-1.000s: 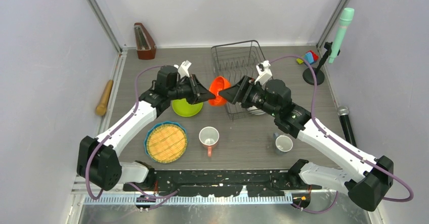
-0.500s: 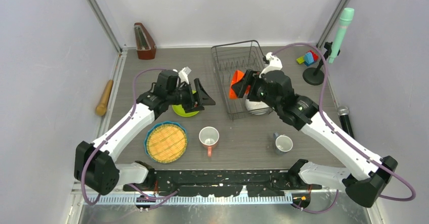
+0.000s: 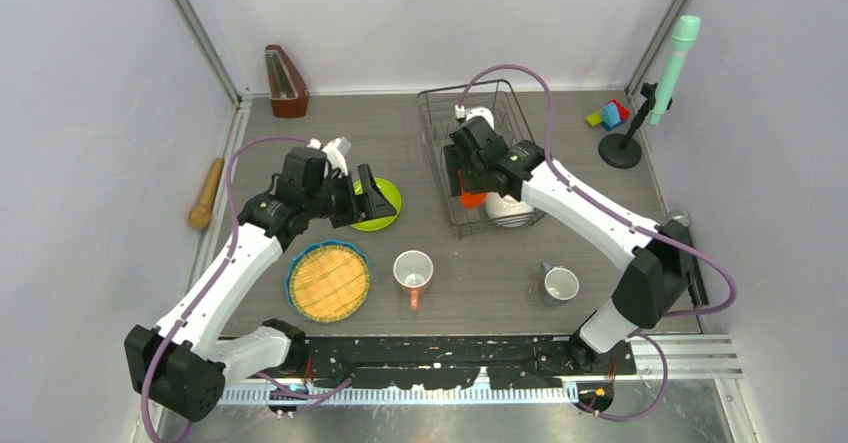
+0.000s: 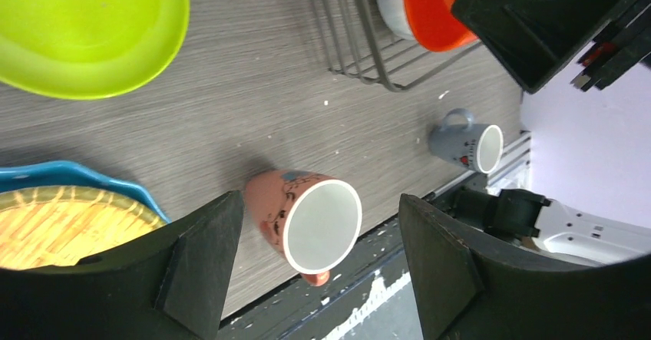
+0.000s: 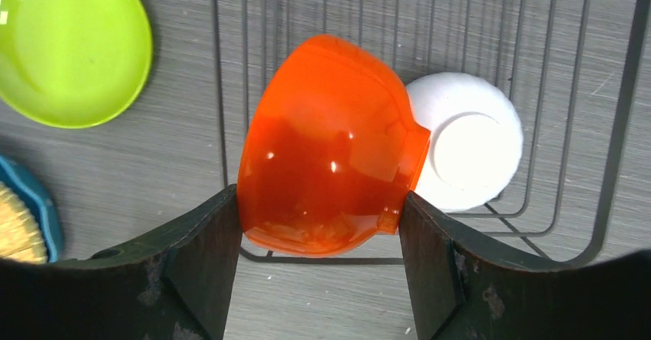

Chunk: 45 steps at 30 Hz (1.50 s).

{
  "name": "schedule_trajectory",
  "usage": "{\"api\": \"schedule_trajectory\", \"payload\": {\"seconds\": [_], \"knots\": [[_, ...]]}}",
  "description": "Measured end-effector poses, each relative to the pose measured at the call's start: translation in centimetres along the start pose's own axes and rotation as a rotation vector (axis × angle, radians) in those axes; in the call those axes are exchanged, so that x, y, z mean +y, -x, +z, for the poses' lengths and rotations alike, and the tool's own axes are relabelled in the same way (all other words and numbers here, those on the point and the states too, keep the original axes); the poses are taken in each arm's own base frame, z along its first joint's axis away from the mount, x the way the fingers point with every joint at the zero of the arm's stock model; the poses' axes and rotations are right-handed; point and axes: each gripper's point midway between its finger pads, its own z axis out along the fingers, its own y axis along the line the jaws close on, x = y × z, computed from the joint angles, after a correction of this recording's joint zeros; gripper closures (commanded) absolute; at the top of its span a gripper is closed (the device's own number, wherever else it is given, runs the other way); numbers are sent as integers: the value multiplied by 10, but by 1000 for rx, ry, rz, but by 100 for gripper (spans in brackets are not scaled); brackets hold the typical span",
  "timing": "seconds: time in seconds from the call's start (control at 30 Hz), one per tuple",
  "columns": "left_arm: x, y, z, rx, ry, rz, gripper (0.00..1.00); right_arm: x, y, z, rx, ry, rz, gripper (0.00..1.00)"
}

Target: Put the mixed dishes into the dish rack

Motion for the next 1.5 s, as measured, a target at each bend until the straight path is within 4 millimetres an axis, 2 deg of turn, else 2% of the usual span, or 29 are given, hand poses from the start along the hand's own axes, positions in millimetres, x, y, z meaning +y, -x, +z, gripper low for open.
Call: {"api": "schedule_trajectory", "payload": {"seconds": [0.1, 0.3, 0.5, 0.63, 0.7, 0.9, 1.03, 1.17, 1.37, 1.43, 1.47, 1.5], "knots": [[9, -4, 0, 6, 28, 9, 24, -2, -1, 7, 39, -42, -29, 100], [20, -9, -1, 14, 73, 28, 24, -1, 15, 18, 34, -109, -69, 100], [27, -9, -5, 6, 104, 62, 24, 3, 17, 38, -3, -106, -268, 100], [30, -11, -8, 9, 118, 71, 24, 2, 4, 55, -33, -59, -453, 100], [30, -12, -11, 6, 119, 79, 24, 2, -10, 61, -45, -2, -576, 100], [29, -11, -14, -1, 113, 96, 24, -5, -31, 69, -93, 90, -862, 100], [29, -12, -13, 6, 112, 94, 24, -6, -26, 74, -119, 164, -962, 100], [31, -13, -9, 20, 115, 88, 24, -12, -17, 80, -164, 163, -1008, 100], [33, -13, -7, 28, 119, 85, 24, -16, -25, 94, -179, 148, -1066, 98], [33, -14, -6, 33, 122, 83, 24, -15, -25, 98, -182, 146, -1085, 88], [34, -14, -5, 36, 123, 82, 24, -14, -24, 99, -188, 147, -1087, 70], [35, -15, -4, 40, 125, 80, 24, -14, -24, 99, -190, 149, -1088, 44]]}}
